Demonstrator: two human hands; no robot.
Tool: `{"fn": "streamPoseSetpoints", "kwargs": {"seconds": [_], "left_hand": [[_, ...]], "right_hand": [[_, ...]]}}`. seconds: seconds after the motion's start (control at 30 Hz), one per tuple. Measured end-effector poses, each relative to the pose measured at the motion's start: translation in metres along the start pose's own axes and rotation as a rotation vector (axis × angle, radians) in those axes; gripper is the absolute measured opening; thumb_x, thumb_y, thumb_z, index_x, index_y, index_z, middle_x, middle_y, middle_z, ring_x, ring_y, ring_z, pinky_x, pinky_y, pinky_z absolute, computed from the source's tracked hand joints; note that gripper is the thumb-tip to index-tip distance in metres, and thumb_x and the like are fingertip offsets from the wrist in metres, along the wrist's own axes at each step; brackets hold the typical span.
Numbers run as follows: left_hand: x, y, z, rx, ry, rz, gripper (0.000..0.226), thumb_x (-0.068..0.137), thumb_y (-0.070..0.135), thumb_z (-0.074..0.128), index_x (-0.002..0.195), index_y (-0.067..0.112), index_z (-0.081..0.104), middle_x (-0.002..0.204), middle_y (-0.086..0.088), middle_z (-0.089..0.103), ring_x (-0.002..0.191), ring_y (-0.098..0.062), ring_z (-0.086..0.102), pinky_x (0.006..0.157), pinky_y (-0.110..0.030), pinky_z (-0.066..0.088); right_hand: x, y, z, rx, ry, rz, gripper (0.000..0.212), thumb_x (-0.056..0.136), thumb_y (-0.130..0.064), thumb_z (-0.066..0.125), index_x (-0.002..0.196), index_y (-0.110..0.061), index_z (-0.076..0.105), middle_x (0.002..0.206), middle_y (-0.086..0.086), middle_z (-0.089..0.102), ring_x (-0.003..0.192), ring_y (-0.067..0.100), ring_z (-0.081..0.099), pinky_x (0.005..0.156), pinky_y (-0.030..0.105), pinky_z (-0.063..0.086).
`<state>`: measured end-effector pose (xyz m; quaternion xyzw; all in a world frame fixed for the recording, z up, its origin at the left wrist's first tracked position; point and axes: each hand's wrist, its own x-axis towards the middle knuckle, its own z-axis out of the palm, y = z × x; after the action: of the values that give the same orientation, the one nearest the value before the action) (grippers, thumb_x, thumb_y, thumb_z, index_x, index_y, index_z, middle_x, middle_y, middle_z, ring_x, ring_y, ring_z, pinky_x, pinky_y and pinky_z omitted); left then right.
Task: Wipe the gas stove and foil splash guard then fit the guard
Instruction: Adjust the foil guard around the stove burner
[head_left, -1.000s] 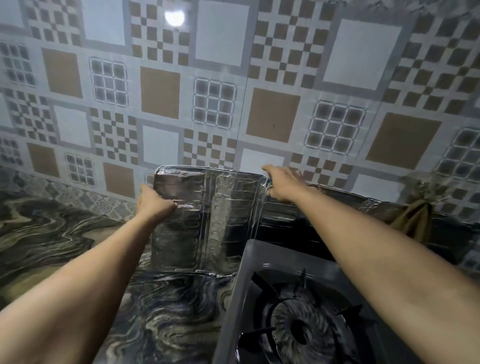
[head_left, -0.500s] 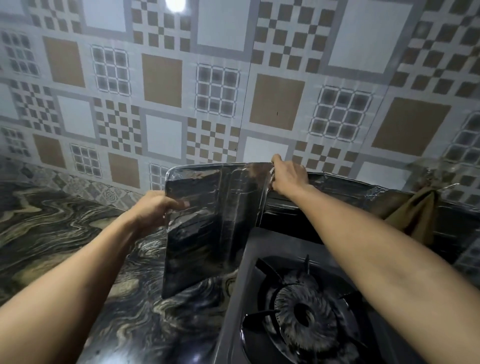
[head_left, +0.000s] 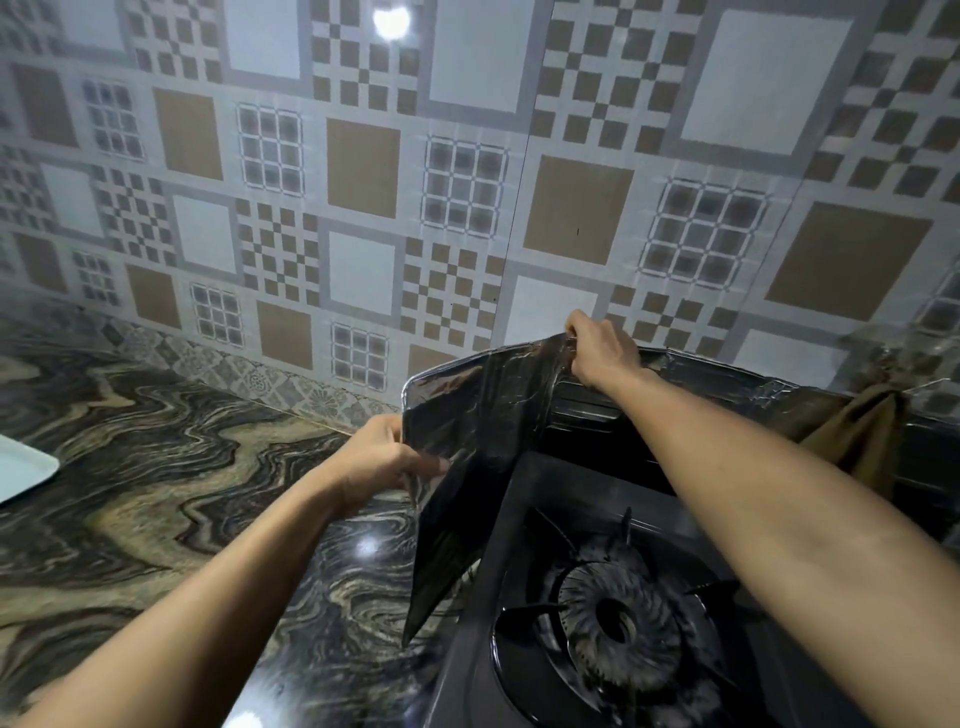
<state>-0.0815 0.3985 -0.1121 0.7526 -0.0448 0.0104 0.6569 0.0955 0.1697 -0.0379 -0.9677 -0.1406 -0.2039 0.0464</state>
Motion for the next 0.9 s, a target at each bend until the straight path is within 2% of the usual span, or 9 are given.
{"fn": "streamPoseSetpoints", "kwargs": {"seconds": [0.07, 0.13, 0.23, 0.4, 0.53, 0.6, 0.67, 0.73, 0.9], "left_hand": [[-0.003, 0.002, 0.008, 0.002, -0.014, 0.012, 0.018, 0.067, -0.005, 0.075, 0.079, -0.003, 0.062, 0.059, 0.000, 0.062, 0.051, -0.011, 0.057, 0.047, -0.020, 0.044], [-0.006, 0.004, 0.015, 0.034, -0.015, 0.031, 0.024, 0.074, -0.015, 0.070, 0.069, 0.006, 0.058, 0.056, 0.002, 0.061, 0.050, -0.009, 0.056, 0.046, -0.018, 0.043], [-0.007, 0.005, 0.025, 0.089, -0.014, 0.045, 0.028, 0.078, -0.015, 0.066, 0.065, 0.009, 0.057, 0.056, 0.001, 0.060, 0.052, -0.010, 0.056, 0.049, -0.020, 0.045], [-0.011, 0.005, 0.039, 0.084, -0.046, 0.071, 0.021, 0.074, -0.002, 0.070, 0.067, 0.014, 0.058, 0.059, 0.005, 0.060, 0.055, -0.007, 0.056, 0.053, -0.019, 0.044], [-0.011, 0.006, 0.045, 0.050, -0.054, 0.082, 0.036, 0.080, -0.006, 0.065, 0.059, 0.023, 0.059, 0.056, 0.012, 0.057, 0.053, -0.002, 0.053, 0.052, -0.015, 0.040], [-0.013, 0.010, 0.047, 0.028, -0.048, 0.086, 0.032, 0.075, 0.004, 0.065, 0.053, 0.027, 0.057, 0.053, 0.014, 0.052, 0.052, 0.000, 0.049, 0.051, -0.014, 0.038], [-0.013, 0.010, 0.048, -0.012, -0.040, 0.089, 0.020, 0.066, 0.012, 0.061, 0.056, 0.023, 0.048, 0.055, 0.016, 0.047, 0.052, -0.001, 0.045, 0.052, -0.016, 0.035], [-0.012, 0.008, 0.049, -0.065, -0.040, 0.066, 0.019, 0.063, 0.012, 0.058, 0.064, 0.020, 0.041, 0.056, 0.013, 0.045, 0.053, -0.004, 0.044, 0.053, -0.021, 0.034], [-0.015, 0.006, 0.053, -0.098, -0.064, 0.030, 0.016, 0.076, 0.003, 0.057, 0.085, 0.015, 0.053, 0.060, 0.012, 0.057, 0.056, -0.006, 0.057, 0.052, -0.022, 0.043]], "right_hand": [[-0.002, 0.001, 0.000, -0.028, 0.047, 0.016, 0.031, 0.086, 0.009, 0.052, 0.111, -0.009, 0.048, 0.084, 0.011, 0.053, 0.075, 0.031, 0.053, 0.063, 0.036, 0.040], [-0.004, 0.001, 0.003, -0.036, 0.081, 0.026, 0.034, 0.085, 0.009, 0.052, 0.114, -0.007, 0.048, 0.085, 0.011, 0.054, 0.083, 0.032, 0.057, 0.070, 0.037, 0.042], [-0.011, 0.002, 0.011, -0.025, 0.211, 0.026, 0.048, 0.077, 0.005, 0.063, 0.120, -0.009, 0.048, 0.112, 0.013, 0.056, 0.109, 0.032, 0.051, 0.095, 0.043, 0.040], [-0.037, -0.008, 0.038, 0.082, 0.311, -0.121, 0.050, 0.075, 0.002, 0.067, 0.119, -0.010, 0.048, 0.121, 0.013, 0.047, 0.108, 0.031, 0.048, 0.089, 0.036, 0.040], [-0.040, -0.007, 0.046, 0.063, 0.282, -0.286, 0.104, 0.055, -0.007, 0.087, 0.141, -0.015, 0.029, 0.148, 0.016, 0.031, 0.131, 0.033, 0.035, 0.103, 0.050, 0.034], [-0.039, -0.006, 0.041, 0.069, 0.214, -0.306, 0.125, 0.050, -0.016, 0.092, 0.147, -0.021, 0.012, 0.154, 0.015, 0.025, 0.137, 0.032, 0.028, 0.106, 0.052, 0.028], [-0.039, -0.008, 0.039, 0.027, 0.149, -0.342, 0.137, 0.049, -0.033, 0.093, 0.148, -0.026, 0.000, 0.152, 0.014, 0.028, 0.137, 0.032, 0.029, 0.109, 0.054, 0.023], [-0.039, -0.011, 0.041, -0.013, 0.196, -0.336, 0.136, 0.048, -0.047, 0.091, 0.148, -0.024, 0.001, 0.139, 0.015, 0.040, 0.126, 0.033, 0.039, 0.106, 0.054, 0.024], [-0.039, -0.015, 0.051, -0.033, 0.285, -0.236, 0.131, 0.049, -0.063, 0.082, 0.146, -0.018, 0.007, 0.119, 0.016, 0.048, 0.109, 0.032, 0.045, 0.102, 0.052, 0.020]]}}
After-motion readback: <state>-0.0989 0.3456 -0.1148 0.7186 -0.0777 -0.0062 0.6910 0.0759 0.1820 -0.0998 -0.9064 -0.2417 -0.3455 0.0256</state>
